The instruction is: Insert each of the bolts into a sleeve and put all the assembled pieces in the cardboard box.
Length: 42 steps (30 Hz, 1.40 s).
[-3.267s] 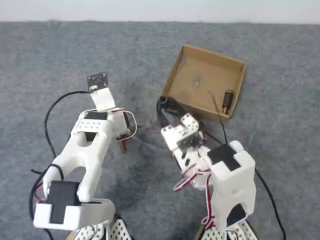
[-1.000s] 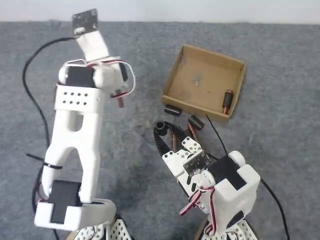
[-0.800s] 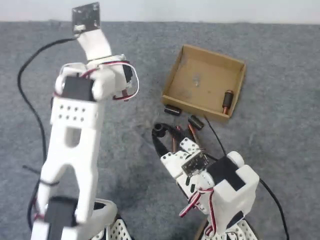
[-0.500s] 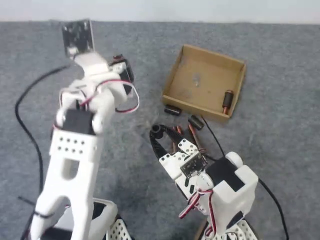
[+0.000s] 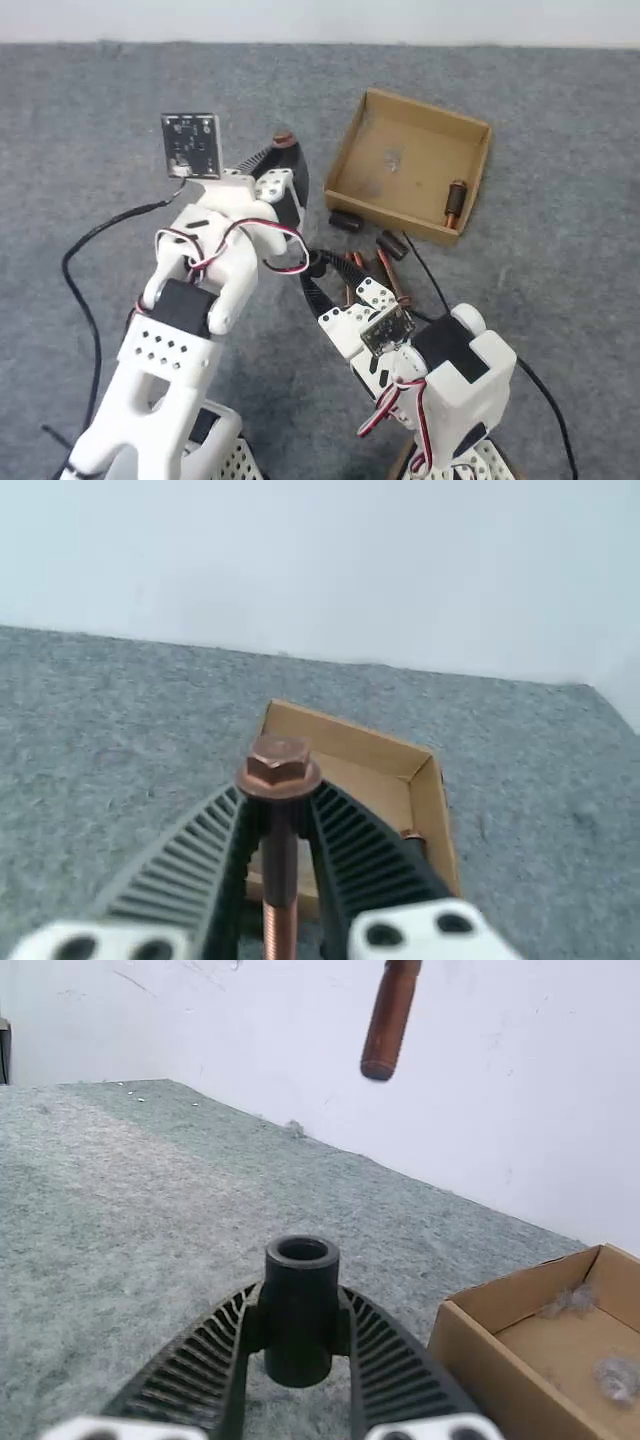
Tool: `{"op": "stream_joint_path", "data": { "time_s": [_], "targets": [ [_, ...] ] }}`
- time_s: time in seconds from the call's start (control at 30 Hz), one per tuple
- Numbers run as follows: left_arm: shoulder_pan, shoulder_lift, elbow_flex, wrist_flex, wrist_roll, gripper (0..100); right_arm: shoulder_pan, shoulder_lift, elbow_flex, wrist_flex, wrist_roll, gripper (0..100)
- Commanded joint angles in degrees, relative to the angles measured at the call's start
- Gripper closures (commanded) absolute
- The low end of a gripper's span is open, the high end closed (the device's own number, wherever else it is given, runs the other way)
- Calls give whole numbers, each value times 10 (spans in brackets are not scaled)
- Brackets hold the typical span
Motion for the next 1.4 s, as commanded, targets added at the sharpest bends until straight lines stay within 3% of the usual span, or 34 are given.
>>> {"op": "stream_joint_path", "data": {
  "time_s": [0.0,0.1,0.4,0.6,0.73,0.83,1.1,1.37],
  "targets": [
    [5,-30,8,-23,-4,987,-3,-30,-14,-6,-7,992],
    [6,-30,29,-32,-5,987,-2,-29,-11,-23,-7,992],
    [50,-35,153,-200,-5,987,0,-26,-7,-24,-7,992],
    [52,-36,160,-209,-6,987,21,-25,-18,-22,-7,992],
    [52,-40,167,-209,-8,987,51,-25,-55,34,-8,992],
    [52,-76,187,-211,-42,987,52,-25,-75,53,-8,992],
    [52,-167,307,-353,-74,987,52,-25,-91,70,-8,992],
    [52,-125,308,-359,-75,987,53,-28,-89,64,-8,992]
  ]
}}
